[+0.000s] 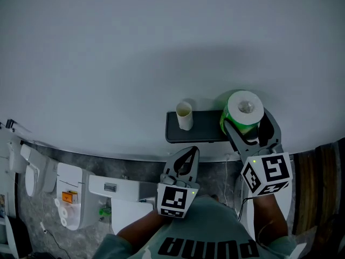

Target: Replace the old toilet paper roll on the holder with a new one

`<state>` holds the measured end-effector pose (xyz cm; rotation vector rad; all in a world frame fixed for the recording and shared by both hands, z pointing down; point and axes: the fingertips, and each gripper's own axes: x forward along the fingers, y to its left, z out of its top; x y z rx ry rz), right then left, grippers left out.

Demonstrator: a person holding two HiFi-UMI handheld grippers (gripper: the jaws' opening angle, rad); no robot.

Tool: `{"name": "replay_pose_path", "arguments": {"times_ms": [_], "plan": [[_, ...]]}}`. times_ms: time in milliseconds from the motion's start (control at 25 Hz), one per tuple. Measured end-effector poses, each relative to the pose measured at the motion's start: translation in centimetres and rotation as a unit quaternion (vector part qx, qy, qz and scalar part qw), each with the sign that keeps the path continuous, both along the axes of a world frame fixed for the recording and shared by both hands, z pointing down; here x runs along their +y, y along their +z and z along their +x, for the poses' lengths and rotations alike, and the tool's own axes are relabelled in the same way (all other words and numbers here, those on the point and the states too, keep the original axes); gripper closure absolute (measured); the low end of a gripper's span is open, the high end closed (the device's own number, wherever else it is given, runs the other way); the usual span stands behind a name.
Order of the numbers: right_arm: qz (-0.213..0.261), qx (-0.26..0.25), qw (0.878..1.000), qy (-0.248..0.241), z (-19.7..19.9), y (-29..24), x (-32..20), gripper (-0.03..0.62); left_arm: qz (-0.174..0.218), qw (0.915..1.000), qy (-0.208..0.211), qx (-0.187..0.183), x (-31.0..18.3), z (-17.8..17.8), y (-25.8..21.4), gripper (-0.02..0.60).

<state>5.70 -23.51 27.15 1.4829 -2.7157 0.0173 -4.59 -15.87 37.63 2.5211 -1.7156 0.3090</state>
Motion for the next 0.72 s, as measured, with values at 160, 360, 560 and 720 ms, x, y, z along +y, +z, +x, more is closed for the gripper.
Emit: {"name": "replay_pose_path", "arguments": {"times_ms": [160,360,560,720], "plan": [[0.007,-0.013,1.000,0.013,1.6,-0.8,0.6,0.177,0.002,0.9998,0.020,0.003,0.1,1.5,0.0,0.577],[0.008,-0.023,0.999,0.035,4.1,-1.0,1.4,0.177,0.001,0.9994,0.034,0.004,0.3,3.2,0.3,0.577],[0.008,-0.035,0.997,0.061,6.9,-0.9,2.0,0.177,0.000,0.9985,0.055,0.005,0.4,5.4,0.6,0.577],[0.005,-0.050,0.995,0.086,9.7,-0.6,2.4,0.177,-0.002,0.9975,0.070,0.001,0.6,7.3,0.9,0.577]]}}
